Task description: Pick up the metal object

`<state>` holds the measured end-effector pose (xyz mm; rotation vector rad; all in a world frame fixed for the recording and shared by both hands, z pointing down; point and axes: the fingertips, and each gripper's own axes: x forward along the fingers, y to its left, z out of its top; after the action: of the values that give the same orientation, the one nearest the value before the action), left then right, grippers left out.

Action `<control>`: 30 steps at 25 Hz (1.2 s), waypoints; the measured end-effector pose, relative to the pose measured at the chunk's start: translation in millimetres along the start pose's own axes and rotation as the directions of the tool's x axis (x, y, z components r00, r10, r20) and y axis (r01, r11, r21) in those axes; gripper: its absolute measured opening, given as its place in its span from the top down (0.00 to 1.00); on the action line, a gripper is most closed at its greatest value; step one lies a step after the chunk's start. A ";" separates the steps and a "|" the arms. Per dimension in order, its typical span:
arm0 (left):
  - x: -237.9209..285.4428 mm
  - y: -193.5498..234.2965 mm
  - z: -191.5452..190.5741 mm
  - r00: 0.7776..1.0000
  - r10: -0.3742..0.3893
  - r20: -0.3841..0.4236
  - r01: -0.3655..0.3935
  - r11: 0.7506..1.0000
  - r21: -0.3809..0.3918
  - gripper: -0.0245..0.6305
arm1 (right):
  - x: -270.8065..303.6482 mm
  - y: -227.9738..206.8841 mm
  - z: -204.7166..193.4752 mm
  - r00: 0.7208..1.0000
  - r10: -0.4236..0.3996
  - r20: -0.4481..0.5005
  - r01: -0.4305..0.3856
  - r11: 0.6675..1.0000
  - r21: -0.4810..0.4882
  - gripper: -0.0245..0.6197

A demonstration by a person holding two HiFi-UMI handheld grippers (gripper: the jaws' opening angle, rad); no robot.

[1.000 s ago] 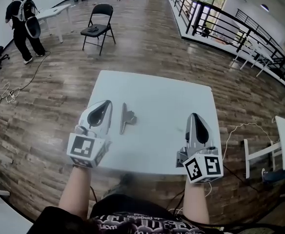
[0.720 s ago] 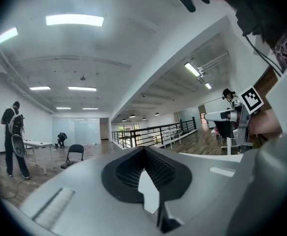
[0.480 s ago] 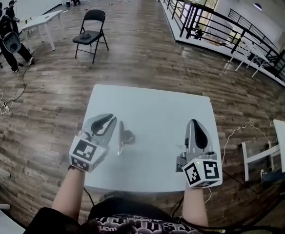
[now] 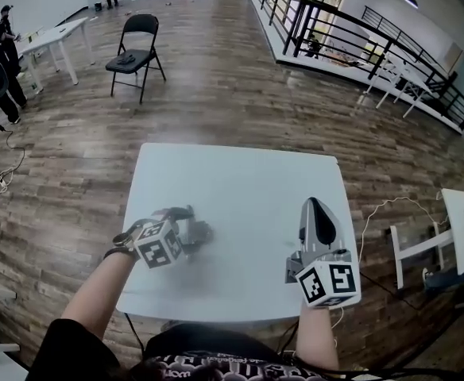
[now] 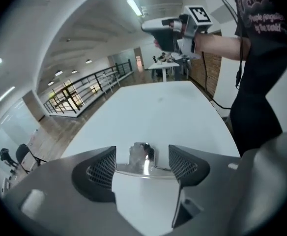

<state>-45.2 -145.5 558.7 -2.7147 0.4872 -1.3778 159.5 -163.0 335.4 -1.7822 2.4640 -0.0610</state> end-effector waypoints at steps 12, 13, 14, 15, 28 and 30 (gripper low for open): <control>68.6 -11.7 -34.8 0.939 -0.225 -0.258 0.262 0.958 0.118 0.48 | -5.1 -17.0 -7.6 0.997 -0.067 -0.027 0.067 0.998 -0.008 0.95; 70.5 -11.9 -35.0 0.936 -0.232 -0.264 0.270 0.956 0.116 0.49 | -6.2 -18.3 -8.5 0.997 -0.073 -0.030 0.073 0.997 -0.009 0.95; 72.0 -12.2 -35.6 0.932 -0.240 -0.270 0.278 0.954 0.114 0.49 | -6.9 -18.9 -9.5 0.996 -0.078 -0.032 0.078 0.997 -0.009 0.95; 73.3 -12.9 -36.7 0.929 -0.248 -0.275 0.287 0.952 0.110 0.49 | -7.2 -18.7 -10.3 0.996 -0.081 -0.034 0.080 0.997 -0.009 0.95; 77.4 -11.5 -38.0 0.912 -0.310 -0.268 0.336 0.940 0.058 0.51 | -7.6 -17.5 -5.7 0.997 -0.074 -0.021 0.074 0.997 -0.008 0.95; 76.6 -12.1 -37.0 0.916 -0.308 -0.257 0.332 0.942 0.054 0.52 | -7.5 -17.2 -4.0 0.997 -0.070 -0.019 0.070 0.998 -0.007 0.95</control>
<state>-29.4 -154.0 642.7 -2.6433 -0.0239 -1.7762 177.7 -161.4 341.4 -1.8790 2.4169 -0.0758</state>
